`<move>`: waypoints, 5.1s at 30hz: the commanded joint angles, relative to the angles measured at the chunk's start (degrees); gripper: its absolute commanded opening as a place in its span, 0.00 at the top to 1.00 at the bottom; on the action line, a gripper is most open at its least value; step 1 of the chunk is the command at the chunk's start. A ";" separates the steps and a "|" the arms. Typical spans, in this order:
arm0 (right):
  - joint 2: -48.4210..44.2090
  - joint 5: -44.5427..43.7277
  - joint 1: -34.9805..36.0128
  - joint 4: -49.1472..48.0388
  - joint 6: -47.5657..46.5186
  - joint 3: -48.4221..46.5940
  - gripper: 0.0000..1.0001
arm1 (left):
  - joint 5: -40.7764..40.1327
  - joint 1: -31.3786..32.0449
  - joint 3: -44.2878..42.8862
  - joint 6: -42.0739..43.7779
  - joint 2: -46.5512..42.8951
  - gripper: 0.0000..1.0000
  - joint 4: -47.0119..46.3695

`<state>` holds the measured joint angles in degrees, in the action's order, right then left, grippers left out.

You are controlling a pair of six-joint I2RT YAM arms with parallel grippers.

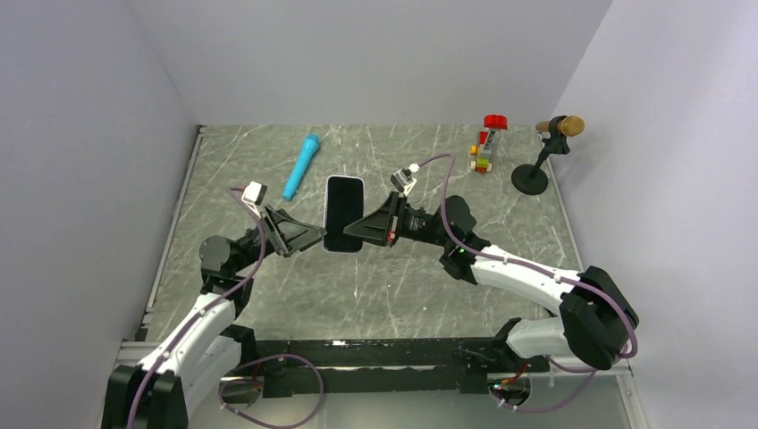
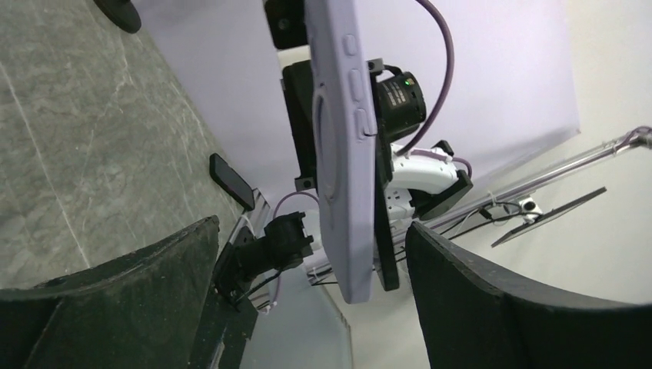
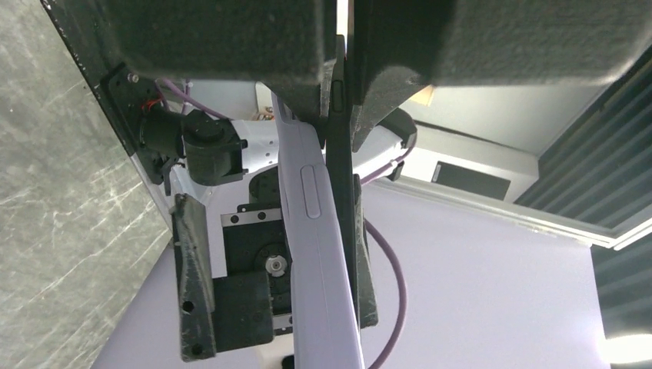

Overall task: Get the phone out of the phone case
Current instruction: Remove the phone case from the phone, then place the phone case at the center of the board.

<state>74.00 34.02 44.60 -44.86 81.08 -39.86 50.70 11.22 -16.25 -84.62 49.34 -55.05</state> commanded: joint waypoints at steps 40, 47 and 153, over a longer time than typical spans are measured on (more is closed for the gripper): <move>-1.84 3.20 -0.13 -12.00 1.96 1.56 1.00 | -4.97 -0.24 0.08 13.40 -13.43 0.01 18.63; -0.82 3.40 -0.06 -13.35 2.73 0.65 1.00 | -3.84 -0.24 -0.68 13.66 -12.21 0.13 18.24; -18.74 -26.00 2.05 67.33 -42.22 -13.84 1.00 | -42.08 -34.07 -46.78 28.57 52.21 0.03 55.57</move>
<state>53.23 9.39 46.65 24.18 41.91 -49.19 7.29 -21.56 -57.39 -57.78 101.84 -9.47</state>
